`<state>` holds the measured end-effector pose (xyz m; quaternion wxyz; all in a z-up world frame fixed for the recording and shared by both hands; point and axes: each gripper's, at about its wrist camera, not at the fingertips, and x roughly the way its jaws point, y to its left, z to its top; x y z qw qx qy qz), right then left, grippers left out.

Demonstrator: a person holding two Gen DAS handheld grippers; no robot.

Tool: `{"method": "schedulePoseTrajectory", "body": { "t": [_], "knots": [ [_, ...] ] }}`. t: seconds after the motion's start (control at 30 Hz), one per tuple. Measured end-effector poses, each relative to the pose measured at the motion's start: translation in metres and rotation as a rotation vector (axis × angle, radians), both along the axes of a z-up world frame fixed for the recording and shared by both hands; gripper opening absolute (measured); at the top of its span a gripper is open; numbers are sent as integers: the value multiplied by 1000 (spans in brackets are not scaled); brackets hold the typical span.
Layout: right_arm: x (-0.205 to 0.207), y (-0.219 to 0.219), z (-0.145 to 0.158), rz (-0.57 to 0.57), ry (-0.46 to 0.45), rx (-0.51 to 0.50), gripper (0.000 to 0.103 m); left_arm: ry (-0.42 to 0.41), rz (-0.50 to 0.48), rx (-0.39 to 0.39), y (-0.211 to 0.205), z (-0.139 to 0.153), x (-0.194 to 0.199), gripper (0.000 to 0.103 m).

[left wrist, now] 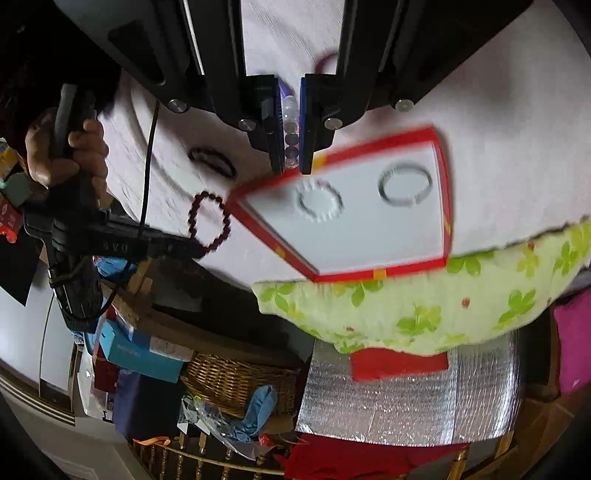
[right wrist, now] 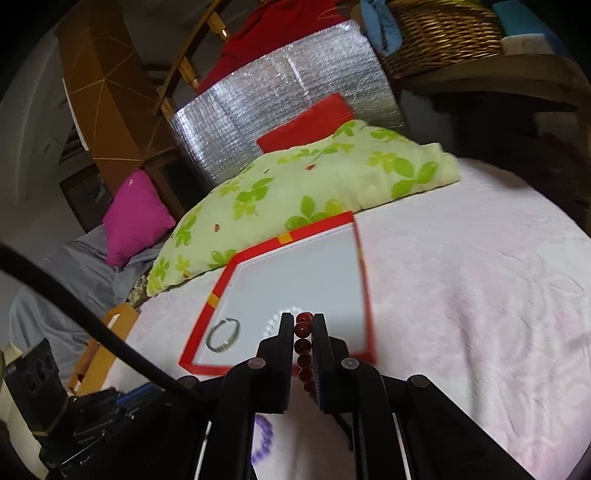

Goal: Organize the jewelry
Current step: 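Lift both bracelets into the red box and open both tools to release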

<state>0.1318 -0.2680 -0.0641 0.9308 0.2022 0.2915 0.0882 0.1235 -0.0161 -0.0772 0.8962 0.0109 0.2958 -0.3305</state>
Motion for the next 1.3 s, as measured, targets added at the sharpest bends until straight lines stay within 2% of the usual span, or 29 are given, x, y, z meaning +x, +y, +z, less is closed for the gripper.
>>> {"method": "schedulePoseTrajectory", "body": {
  "t": [0.1,0.23,0.43,0.53,0.7,0.87,0.93,0.97,1.0,1.07,1.3],
  "knots": [
    [37,8,1,18,53,14,11,-9,16,-23,-1,14,32,8],
    [92,19,-4,52,115,48,11,5,87,11,-9,17,87,8],
    [151,31,-20,101,145,119,11,108,194,-27,-3,-16,153,8],
    [171,37,-31,114,171,134,11,161,220,-5,-3,-32,172,8],
    [193,31,-44,78,192,167,11,169,230,21,-8,-38,188,8],
    [198,17,-50,3,218,144,14,182,251,117,-19,-47,191,8],
    [198,13,-50,-23,237,136,16,193,263,159,-24,-49,188,14],
    [196,11,-49,-29,235,133,23,194,263,169,-25,-49,187,25],
    [194,10,-47,-39,225,122,27,189,265,187,-26,-48,183,40],
    [187,6,-41,-43,206,105,38,169,281,205,-25,-45,175,56],
    [153,-4,-16,-60,142,49,40,106,327,245,-12,-28,132,65]
  ]
}}
